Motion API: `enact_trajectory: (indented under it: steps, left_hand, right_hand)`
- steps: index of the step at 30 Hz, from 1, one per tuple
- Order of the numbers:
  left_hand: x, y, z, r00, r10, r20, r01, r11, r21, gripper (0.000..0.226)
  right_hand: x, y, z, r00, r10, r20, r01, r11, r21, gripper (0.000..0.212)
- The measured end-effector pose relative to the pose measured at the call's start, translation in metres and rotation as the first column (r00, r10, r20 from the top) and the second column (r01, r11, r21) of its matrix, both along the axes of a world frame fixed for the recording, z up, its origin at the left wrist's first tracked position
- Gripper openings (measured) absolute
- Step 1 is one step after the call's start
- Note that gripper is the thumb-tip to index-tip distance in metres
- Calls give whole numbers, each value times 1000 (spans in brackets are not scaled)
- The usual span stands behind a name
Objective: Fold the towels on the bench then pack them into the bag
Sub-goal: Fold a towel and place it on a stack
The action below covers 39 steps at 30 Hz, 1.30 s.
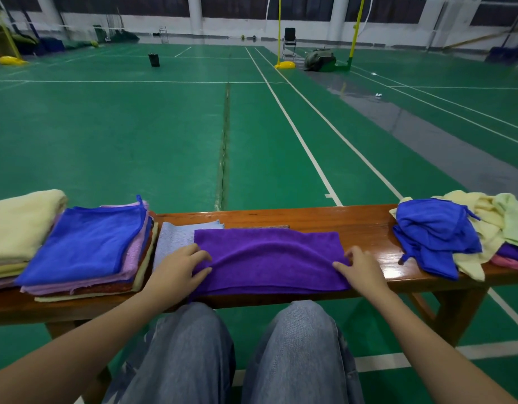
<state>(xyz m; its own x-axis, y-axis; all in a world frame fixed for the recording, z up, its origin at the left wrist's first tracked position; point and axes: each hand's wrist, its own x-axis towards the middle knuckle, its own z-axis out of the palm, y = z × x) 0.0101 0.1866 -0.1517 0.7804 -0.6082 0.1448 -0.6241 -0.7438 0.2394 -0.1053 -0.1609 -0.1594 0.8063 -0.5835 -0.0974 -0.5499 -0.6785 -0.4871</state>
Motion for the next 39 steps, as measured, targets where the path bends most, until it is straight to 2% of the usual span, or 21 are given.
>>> enact_trajectory:
  steps: [3, 5, 8, 12, 16, 19, 20, 22, 27, 32, 34, 37, 39]
  left_hand:
    - [13, -2, 1, 999, 19, -26, -16, 995, 101, 44]
    - [21, -2, 3, 996, 15, -91, 0, 986, 169, 57]
    - [32, -1, 3, 982, 24, -188, 24, 967, 252, 70]
    - [39, 1, 1, 953, 76, -292, 10, 960, 281, 76]
    - [41, 2, 0, 938, 76, -338, 10, 970, 245, 80]
    - [39, 5, 1, 937, 55, -346, 17, 979, 202, 107]
    - [39, 7, -1, 940, 43, -339, 21, 983, 185, 118]
    - [39, 9, -4, 944, 29, -328, 24, 987, 156, 128]
    - [41, 10, -8, 941, 11, -337, 21, 996, 90, 127]
    - [40, 16, -17, 909, -30, -415, -7, 996, -88, 121]
    - [41, 18, -18, 895, -31, -445, -35, 990, -138, 99]
    - [38, 17, -13, 815, -62, -577, -163, 930, -329, 58]
    - [36, 16, -10, 771, -89, -631, -253, 865, -432, 47]
  right_hand:
    - [12, 9, 9, 995, -5, -100, 14, 996, 89, 73]
    - [19, 12, 16, 992, 22, -122, 1, 983, 182, 83]
    - [27, 9, 15, 993, 51, -109, -19, 960, 280, 80]
    - [26, 6, 10, 999, 7, 39, -24, 900, 434, 49]
    - [22, 11, 13, 987, -96, 129, -4, 789, 615, 55]
    - [23, 12, 11, 978, -148, 149, 9, 736, 677, 63]
    - [24, 14, 11, 976, -152, 156, 6, 736, 677, 65]
    - [25, 20, 17, 973, -133, 188, -19, 765, 644, 67]
    - [42, 54, 46, 959, -10, 282, -108, 911, 399, 67]
    - [67, 119, 70, 914, 144, 379, -242, 944, 225, 66]
    - [76, 150, 74, 900, 223, 374, -301, 939, 165, 67]
    - [87, 193, 64, 886, 348, 306, -387, 919, 78, 67]
    - [93, 217, 51, 870, 431, 240, -452, 891, 38, 65]
